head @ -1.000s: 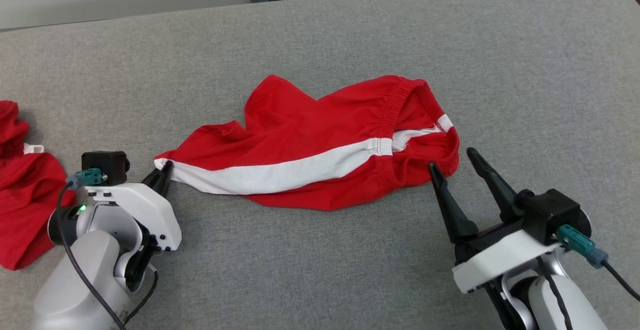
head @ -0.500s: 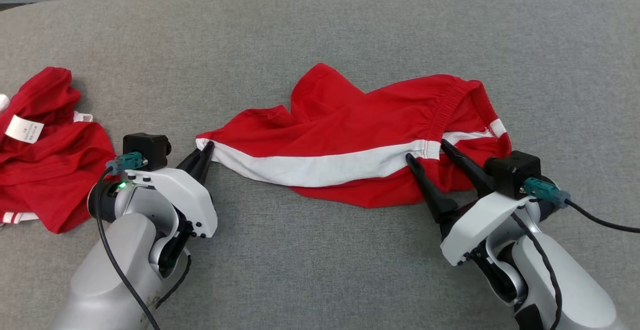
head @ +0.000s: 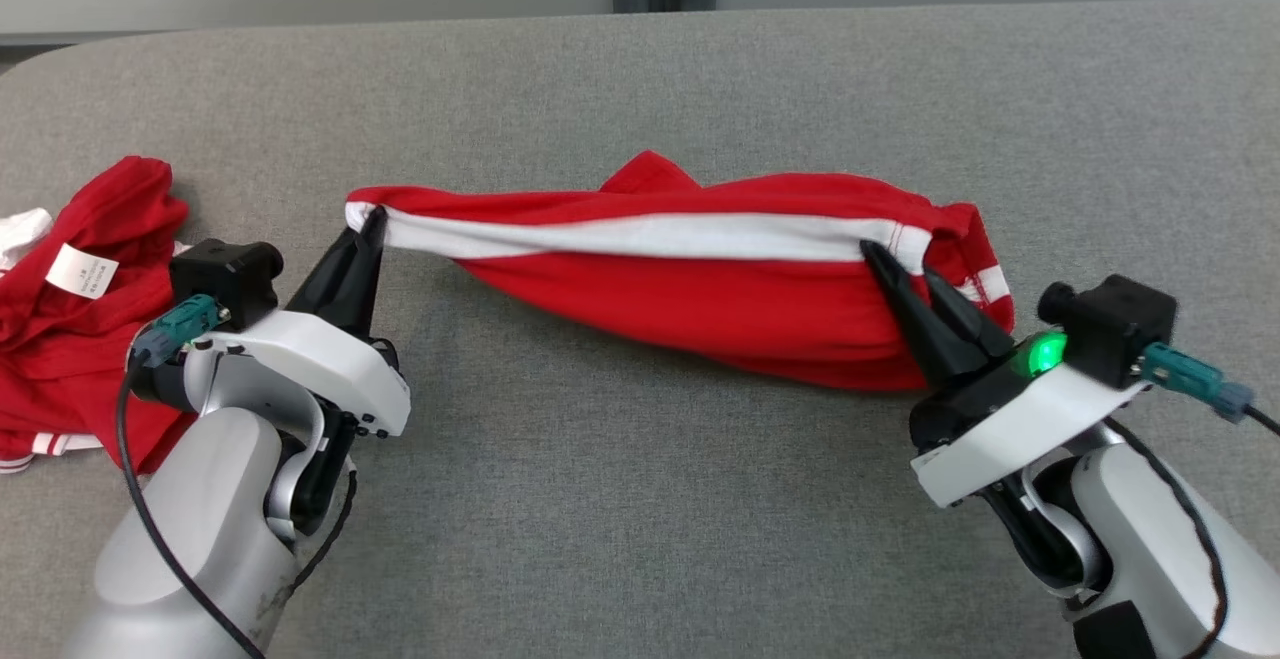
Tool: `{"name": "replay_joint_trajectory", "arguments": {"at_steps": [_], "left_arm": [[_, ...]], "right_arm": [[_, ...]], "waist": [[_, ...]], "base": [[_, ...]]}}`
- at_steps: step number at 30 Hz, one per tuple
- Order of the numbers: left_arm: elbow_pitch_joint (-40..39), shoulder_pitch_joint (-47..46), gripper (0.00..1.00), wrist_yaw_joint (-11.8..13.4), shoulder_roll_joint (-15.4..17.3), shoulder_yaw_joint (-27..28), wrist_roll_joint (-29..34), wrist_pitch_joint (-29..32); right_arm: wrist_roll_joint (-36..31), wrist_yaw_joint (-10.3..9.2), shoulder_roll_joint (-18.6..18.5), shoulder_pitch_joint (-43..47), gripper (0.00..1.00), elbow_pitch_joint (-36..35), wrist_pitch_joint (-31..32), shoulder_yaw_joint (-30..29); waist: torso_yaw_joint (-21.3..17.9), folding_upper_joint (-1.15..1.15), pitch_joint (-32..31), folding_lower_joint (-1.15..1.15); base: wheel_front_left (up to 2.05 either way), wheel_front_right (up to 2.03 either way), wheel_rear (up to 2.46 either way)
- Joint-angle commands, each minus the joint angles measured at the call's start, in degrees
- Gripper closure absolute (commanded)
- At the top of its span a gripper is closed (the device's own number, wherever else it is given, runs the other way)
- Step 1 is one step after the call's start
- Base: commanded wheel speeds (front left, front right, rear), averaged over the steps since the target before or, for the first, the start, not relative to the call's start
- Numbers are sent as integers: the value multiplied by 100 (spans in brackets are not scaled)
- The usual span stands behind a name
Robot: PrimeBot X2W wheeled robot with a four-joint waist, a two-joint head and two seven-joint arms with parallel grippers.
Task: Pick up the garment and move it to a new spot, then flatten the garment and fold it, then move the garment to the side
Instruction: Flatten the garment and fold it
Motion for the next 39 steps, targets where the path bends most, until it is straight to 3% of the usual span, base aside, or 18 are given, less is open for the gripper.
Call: {"name": "replay_joint_trajectory", "arguments": {"at_steps": [1, 6, 13, 20, 31, 35, 39], "left_arm": [[-124, 58, 100, 67, 84, 51, 21, -15], [-1574, 344, 100, 587, 427, 225, 255, -40], [-3818, 672, 100, 1344, 876, 457, 702, 239], [-5187, 771, 100, 1710, 1153, 521, 1029, 621], [-5417, 610, 100, 1661, 1182, 366, 920, 994], [-4833, 262, 100, 1375, 1164, 328, 714, 1058], [-3817, -444, 100, 894, 993, 245, 436, 1013]], "right_arm": [[70, -2, -45, 50, 100, -135, -64, -67], [87, -2, -319, 171, 100, -1084, -185, -319], [241, -2, -423, 376, 100, -2103, -137, -807], [341, -2, -348, 667, 100, -2566, 69, -1245], [90, -2, -212, 534, 100, -2375, 255, -1325], [-164, -2, -334, -14, 100, -1660, 127, -1140], [-124, -2, -302, -882, 100, -584, -110, -895]], "waist": [[-44, 0, -92, 0], [-104, 0, -372, 0], [-101, 0, -707, 0], [-73, 0, -923, 0], [-140, 0, -742, 0], [-223, 0, -498, 0], [-252, 0, -267, 0]], "base": [[0, 0, 0], [0, 0, 0], [0, 0, 0], [0, 0, 0], [0, 0, 0], [0, 0, 0], [0, 0, 0]]}}
